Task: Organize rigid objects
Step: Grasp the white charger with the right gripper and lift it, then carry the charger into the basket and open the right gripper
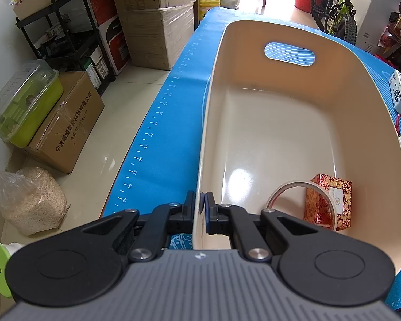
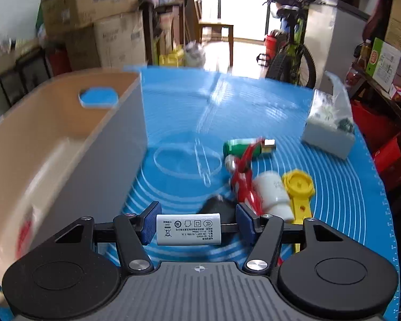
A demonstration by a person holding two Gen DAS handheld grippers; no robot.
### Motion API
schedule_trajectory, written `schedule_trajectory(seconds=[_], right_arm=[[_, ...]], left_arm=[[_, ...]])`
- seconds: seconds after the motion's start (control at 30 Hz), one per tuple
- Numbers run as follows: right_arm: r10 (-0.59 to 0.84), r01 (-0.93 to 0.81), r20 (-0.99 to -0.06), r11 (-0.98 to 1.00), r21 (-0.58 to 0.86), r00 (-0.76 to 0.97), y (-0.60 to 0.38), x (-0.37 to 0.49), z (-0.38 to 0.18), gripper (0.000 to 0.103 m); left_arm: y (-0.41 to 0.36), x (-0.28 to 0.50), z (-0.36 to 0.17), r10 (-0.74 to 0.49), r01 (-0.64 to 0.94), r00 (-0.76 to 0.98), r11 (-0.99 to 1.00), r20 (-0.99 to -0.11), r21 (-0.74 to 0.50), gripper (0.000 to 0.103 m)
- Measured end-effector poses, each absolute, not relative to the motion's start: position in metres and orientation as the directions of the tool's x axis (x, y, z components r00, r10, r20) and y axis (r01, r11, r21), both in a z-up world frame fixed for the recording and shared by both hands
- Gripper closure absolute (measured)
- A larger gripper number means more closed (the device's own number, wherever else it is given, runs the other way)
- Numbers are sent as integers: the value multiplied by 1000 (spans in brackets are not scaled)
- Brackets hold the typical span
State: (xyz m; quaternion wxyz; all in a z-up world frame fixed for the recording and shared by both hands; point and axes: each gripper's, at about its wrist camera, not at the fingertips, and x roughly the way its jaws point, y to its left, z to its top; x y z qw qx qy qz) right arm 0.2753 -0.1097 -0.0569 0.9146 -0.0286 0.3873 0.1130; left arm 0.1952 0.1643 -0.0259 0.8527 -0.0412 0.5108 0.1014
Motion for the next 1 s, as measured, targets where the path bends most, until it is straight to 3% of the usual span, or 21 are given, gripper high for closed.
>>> schedule_trajectory(seconds=[0.27,0.57,0.77,1.0], right_arm=[[222,-205,-587,974,96,779,-108,262,-18,38],[342,-319,-502,938,135,794,-74,248,12,38],[421,-443,-534,892,93,734,-31,239,7,38],[438,-549,-642,835,33,629,6,232,-14,38]], left_arm=[[164,195,-26,132,-216,458,976,-879,34,94],[165,195,-25,134,-215,458,976,-879,37,94],[162,196,-25,139,-213,459,976,-878,43,94],[161,196,-26,144,-212,459,976,-877,50,94]])
